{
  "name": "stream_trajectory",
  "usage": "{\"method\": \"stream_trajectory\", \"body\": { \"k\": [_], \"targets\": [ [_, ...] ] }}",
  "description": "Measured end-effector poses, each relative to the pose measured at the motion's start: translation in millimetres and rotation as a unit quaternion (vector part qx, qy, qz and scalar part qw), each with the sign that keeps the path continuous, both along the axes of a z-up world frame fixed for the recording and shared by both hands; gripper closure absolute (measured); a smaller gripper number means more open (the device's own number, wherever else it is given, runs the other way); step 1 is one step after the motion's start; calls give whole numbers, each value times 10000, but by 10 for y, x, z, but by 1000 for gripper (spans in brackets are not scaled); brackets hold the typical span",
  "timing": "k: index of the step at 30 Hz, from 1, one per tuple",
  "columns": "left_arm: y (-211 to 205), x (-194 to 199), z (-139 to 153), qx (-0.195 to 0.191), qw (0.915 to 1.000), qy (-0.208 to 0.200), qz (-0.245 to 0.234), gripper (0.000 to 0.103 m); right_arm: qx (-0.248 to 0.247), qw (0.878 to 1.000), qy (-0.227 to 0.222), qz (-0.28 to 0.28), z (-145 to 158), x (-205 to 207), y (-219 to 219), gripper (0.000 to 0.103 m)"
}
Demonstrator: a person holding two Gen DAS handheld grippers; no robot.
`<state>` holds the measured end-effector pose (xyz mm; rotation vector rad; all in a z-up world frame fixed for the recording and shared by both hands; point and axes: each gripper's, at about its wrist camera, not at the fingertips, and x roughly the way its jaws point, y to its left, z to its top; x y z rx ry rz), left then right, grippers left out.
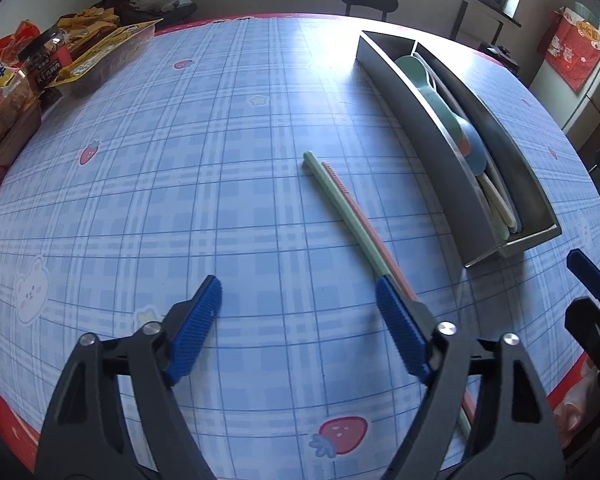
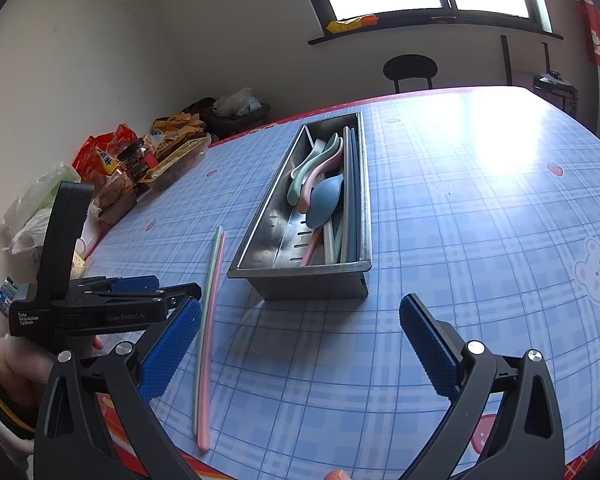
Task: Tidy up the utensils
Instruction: 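Move both tools back to the green and pink chopsticks on the cloth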
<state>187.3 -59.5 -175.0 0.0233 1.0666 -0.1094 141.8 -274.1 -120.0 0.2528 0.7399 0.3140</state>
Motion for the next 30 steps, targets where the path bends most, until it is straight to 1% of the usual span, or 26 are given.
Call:
{"method": "stream_trajectory", "body": {
  "k": [3,4,7,9,12,15,18,25,30],
  "targets": [
    [-42,15,-5,149,9999,47,-16,30,1,10000,1,4,-1,-4,0,6],
    [-47,20,-2,118,9999,56,-6,29,11,10000,-2,5,0,-6,-2,6],
    [-40,39,20,-178,9998,107,76,28,45,10000,-8,6,15,-21,-17,6],
    [-59,44,29,-271,9995,136,67,28,70,10000,-5,12,21,-30,-24,6],
    [-113,29,15,-128,9998,118,45,27,97,10000,-4,9,28,-35,-27,6],
    [-123,34,17,-134,9996,200,136,27,136,9999,12,1,24,-28,-44,6],
    [-146,46,15,-89,9992,306,242,25,164,9999,-7,2,23,-24,-61,6],
    [-183,78,-3,-7,9982,390,465,18,266,9996,-27,-20,27,-43,-104,6],
    [-166,36,-6,42,9984,299,483,18,329,9995,-29,-9,20,-42,-146,6]
  ]
}}
